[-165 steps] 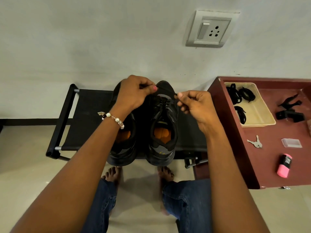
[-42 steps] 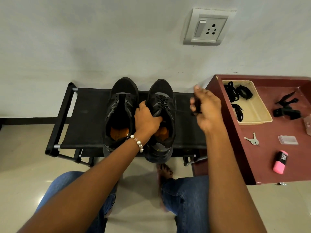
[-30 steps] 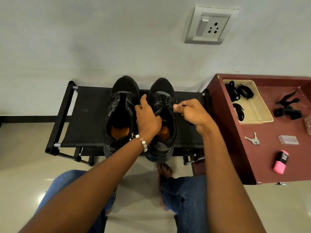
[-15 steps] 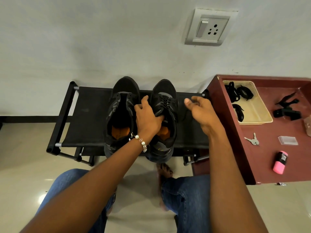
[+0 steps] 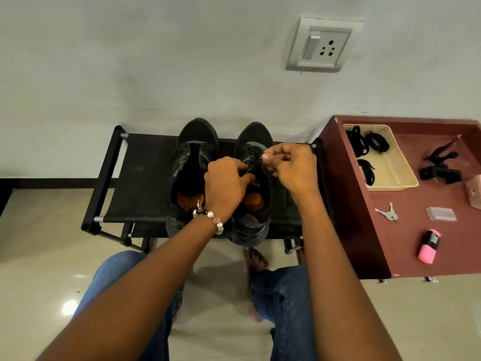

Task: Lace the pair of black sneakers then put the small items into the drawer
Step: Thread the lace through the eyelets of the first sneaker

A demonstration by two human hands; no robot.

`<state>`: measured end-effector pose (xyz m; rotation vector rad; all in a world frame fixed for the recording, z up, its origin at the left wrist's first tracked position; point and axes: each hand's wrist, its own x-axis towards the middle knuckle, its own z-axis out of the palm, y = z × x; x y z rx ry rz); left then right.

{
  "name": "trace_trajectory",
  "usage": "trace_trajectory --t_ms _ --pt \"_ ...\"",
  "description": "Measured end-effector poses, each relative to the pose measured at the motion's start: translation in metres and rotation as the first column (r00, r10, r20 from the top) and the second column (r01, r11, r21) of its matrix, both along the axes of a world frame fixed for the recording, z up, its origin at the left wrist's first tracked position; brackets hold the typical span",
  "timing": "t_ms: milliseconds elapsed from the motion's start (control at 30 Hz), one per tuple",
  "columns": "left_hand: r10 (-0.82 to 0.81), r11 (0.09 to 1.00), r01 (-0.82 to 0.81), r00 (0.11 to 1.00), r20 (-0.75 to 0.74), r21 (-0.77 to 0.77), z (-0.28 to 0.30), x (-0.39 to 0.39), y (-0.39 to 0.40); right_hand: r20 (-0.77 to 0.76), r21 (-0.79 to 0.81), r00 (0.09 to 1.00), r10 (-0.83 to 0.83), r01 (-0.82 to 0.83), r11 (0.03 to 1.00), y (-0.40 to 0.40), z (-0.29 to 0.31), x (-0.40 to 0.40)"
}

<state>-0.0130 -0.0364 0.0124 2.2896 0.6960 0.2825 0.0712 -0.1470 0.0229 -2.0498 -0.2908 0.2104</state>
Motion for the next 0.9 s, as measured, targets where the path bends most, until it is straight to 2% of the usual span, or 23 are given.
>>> trace_trajectory --t_ms 133,267,367,533,900 --pt "0.021 1.0 -0.02 0.999 0.035 -0.021 -0.003 -0.002 0.001 0.076 -0.208 0.99 0.115 -0.097 0.973 0.002 -0.005 -0.01" --pt "0.027 0.997 -0.025 0.999 0.029 -0.071 -0.006 -0.001 0.007 0.149 -0.279 0.985 0.09 -0.046 0.959 0.006 -0.011 -0.024" --pt "-0.003 0.995 0.004 1.0 0.004 -0.098 -0.006 0.0 0.011 0.136 -0.214 0.991 0.011 0.019 0.977 0.013 -0.016 -0.027" --pt "-0.024 0.991 0.021 0.999 -0.026 -0.13 -0.006 0.003 0.018 0.001 -0.09 0.997 -0.083 0.083 0.992 0.02 -0.02 -0.028" --pt "-0.024 0.979 0.018 0.999 -0.029 -0.204 -0.004 0.003 0.022 -0.199 -0.025 0.977 -0.083 0.08 0.996 0.015 -0.015 -0.021"
